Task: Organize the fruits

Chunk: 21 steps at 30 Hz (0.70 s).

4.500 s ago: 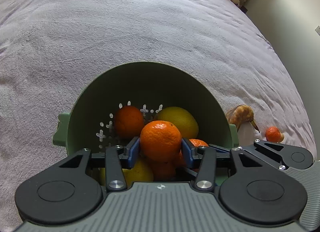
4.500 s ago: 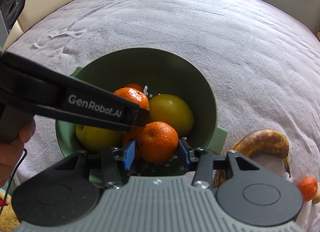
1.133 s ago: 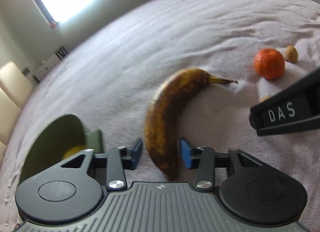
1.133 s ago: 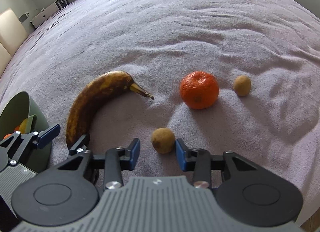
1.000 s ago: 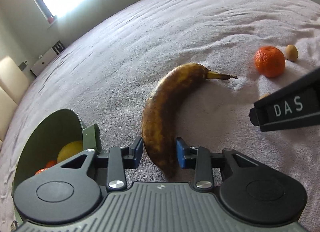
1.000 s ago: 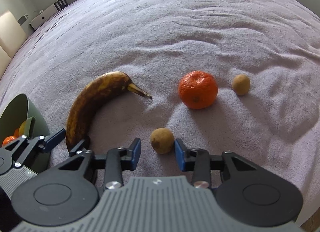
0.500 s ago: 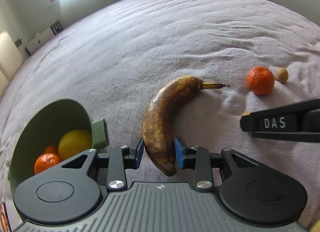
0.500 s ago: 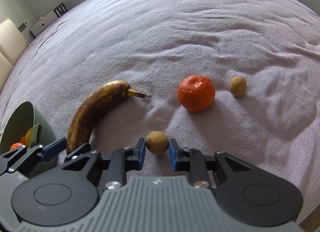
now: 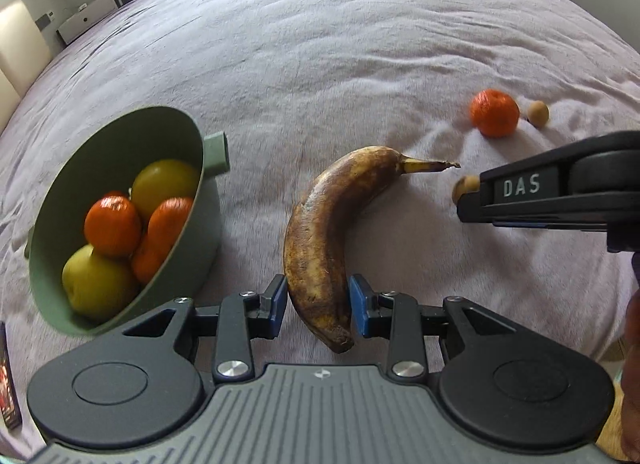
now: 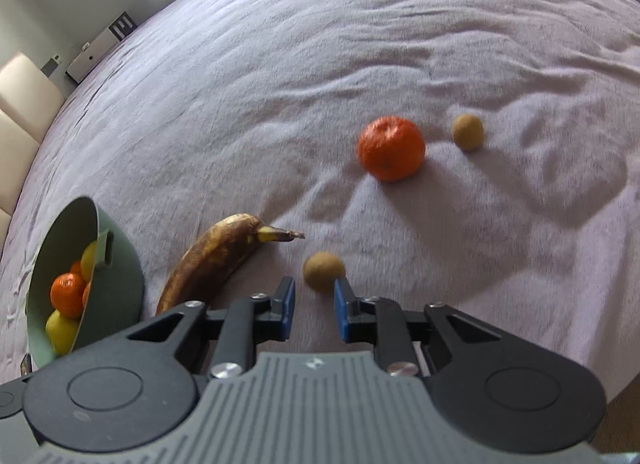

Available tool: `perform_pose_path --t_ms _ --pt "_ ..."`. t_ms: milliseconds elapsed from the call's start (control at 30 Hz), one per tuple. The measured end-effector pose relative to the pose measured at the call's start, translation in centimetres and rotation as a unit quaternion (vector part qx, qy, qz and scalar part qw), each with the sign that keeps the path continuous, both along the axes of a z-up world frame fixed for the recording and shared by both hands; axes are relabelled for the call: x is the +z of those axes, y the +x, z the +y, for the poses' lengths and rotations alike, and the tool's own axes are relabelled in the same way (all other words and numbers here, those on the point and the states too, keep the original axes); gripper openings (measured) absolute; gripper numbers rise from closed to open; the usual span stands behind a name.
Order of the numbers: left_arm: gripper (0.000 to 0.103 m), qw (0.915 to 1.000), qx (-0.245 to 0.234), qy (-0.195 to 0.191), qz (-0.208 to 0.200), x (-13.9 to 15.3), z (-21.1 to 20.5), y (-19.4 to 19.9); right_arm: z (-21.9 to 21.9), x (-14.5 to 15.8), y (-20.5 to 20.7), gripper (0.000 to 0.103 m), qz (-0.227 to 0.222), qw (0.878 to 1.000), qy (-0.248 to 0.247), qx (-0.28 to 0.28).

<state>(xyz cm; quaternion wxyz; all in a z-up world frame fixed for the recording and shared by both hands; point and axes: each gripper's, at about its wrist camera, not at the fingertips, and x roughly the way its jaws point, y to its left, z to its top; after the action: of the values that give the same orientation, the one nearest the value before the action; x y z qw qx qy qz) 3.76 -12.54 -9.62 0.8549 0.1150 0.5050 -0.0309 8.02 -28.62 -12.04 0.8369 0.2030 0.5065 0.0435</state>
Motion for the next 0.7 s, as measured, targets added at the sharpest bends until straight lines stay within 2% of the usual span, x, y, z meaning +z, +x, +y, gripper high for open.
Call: perform_pose_path --t_ms 167,300,333,367,400,433,500,600,700 --pt "0.039 0.9998 0.001 -0.01 0.015 -1.2 0.5 -0.2 0.1 -1.0 -0.3 0.018 0.015 1.0 -0.001 0.005" --pt "0.041 0.9995 -0.02 -0.021 0.01 -1.4 0.8 -0.6 0.0 -1.8 -0.2 0.019 0.028 1.0 0.006 0.005" --pt "0.043 0.9993 -0.026 -0.027 0.01 -1.3 1.0 -0.7 0.0 -1.8 -0.3 0.019 0.027 1.0 0.005 0.007" --pt "0.053 0.9989 -0.03 -0.036 0.01 -1.3 1.2 -0.7 0.1 -1.8 -0.3 0.02 0.026 1.0 0.004 0.011" --pt "0.059 0.9982 -0.035 -0.047 0.01 -1.2 1.6 -0.7 0.1 -1.8 -0.3 0.021 0.025 1.0 0.003 0.015" --pt "0.058 0.9975 -0.036 -0.061 0.009 -1.1 2.0 -0.7 0.2 -1.9 -0.3 0.022 0.025 0.999 0.002 0.021" --pt "0.059 0.9959 -0.03 -0.085 -0.005 -0.9 2.9 -0.7 0.2 -1.8 -0.4 0.03 0.024 0.999 0.008 0.031" --pt "0.063 0.9916 -0.039 -0.117 -0.039 -0.5 3.8 -0.6 -0.1 -1.6 -0.7 0.031 0.022 0.999 0.007 0.034" --pt "0.063 0.9903 -0.051 -0.118 -0.054 -0.8 3.6 -0.4 -0.4 -1.4 -0.9 0.031 0.015 0.999 -0.004 0.028"
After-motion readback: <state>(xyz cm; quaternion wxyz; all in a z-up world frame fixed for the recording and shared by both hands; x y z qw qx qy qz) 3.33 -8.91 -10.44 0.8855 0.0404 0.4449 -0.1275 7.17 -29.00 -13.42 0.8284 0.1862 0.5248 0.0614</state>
